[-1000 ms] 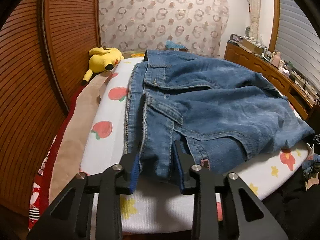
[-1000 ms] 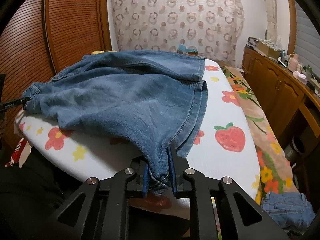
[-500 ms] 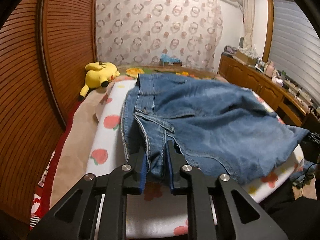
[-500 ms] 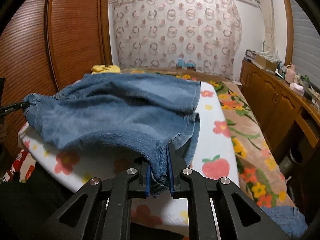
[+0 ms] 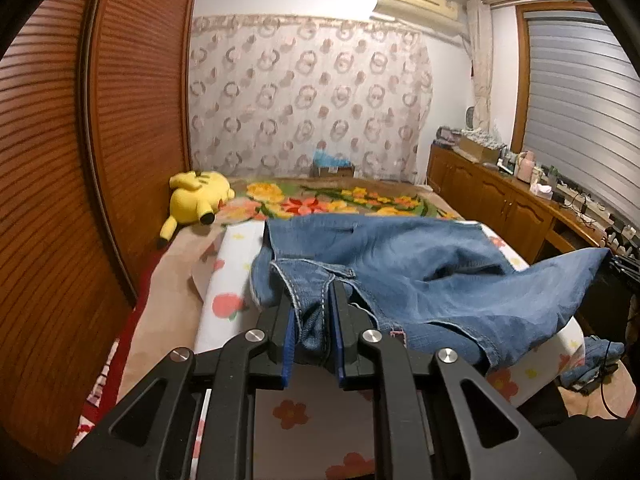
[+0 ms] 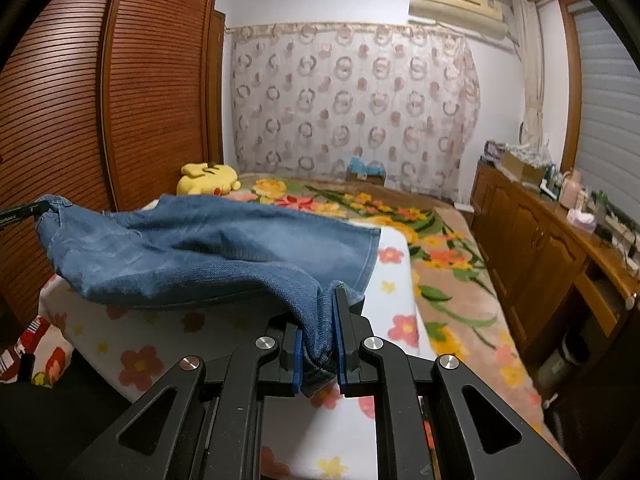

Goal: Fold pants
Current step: 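Lift both hems and carry them over toward the waistband, folding the legs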

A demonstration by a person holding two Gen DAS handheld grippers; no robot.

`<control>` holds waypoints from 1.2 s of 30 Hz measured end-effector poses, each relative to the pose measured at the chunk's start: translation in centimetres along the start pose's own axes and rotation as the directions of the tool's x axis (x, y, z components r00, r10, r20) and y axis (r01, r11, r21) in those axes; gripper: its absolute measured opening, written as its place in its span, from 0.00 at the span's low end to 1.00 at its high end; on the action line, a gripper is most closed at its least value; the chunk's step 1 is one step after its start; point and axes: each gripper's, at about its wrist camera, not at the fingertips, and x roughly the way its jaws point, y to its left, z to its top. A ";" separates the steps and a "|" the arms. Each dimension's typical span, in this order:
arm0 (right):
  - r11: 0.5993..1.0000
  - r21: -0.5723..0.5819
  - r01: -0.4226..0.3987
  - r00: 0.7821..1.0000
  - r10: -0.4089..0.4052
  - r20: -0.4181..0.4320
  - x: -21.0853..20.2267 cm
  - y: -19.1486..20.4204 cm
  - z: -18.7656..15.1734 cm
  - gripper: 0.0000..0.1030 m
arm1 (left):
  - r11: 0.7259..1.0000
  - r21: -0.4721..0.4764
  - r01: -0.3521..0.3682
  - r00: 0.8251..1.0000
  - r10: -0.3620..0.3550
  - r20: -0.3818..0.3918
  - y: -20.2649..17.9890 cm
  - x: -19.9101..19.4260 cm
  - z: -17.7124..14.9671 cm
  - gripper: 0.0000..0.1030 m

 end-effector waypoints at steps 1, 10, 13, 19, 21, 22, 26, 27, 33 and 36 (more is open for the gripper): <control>1.000 -0.006 0.002 1.000 -0.002 0.006 -0.2 0.1 0.0 0.12 | 1.000 0.000 0.001 1.000 -0.001 0.007 0.0 -0.2 0.1 0.16; 0.999 -0.045 0.030 0.997 -0.027 0.076 -1.7 0.5 0.0 0.12 | 1.000 0.009 0.030 0.996 -0.031 0.080 -0.2 -2.7 2.2 0.15; 0.997 -0.058 0.045 0.994 -0.039 0.103 -2.6 0.6 0.1 0.12 | 0.999 0.017 0.032 0.993 -0.034 0.111 -0.7 -4.0 3.1 0.15; 0.997 -0.054 0.063 0.988 -0.054 0.148 -3.5 0.7 -0.2 0.12 | 0.999 0.025 0.030 0.989 -0.034 0.146 -0.4 -4.8 4.4 0.15; 0.997 -0.052 0.063 0.986 -0.054 0.155 -3.3 0.9 -0.5 0.12 | 0.999 0.024 0.027 0.990 -0.030 0.141 -0.1 -4.3 4.3 0.15; 0.997 -0.054 0.064 0.986 -0.055 0.156 -3.1 1.0 -0.6 0.12 | 0.999 0.022 0.025 0.990 -0.028 0.136 -0.2 -4.1 4.1 0.15; 0.997 -0.056 0.059 0.990 -0.051 0.129 -1.2 1.3 -1.7 0.12 | 1.000 0.005 0.023 0.995 -0.023 0.093 0.4 -2.4 3.1 0.15; 0.996 -0.060 0.062 0.991 -0.054 0.121 -0.8 1.3 -1.6 0.12 | 1.000 0.001 0.022 0.997 -0.022 0.080 0.6 -1.9 2.7 0.15; 0.997 -0.045 0.070 0.997 -0.068 0.047 2.7 1.2 -3.2 0.12 | 0.998 -0.039 0.039 0.999 -0.038 0.029 1.2 0.4 0.4 0.15; 0.997 -0.043 0.065 0.998 -0.065 0.014 4.2 1.2 -3.5 0.12 | 0.998 -0.050 0.037 0.999 -0.037 0.006 1.2 1.4 -0.7 0.15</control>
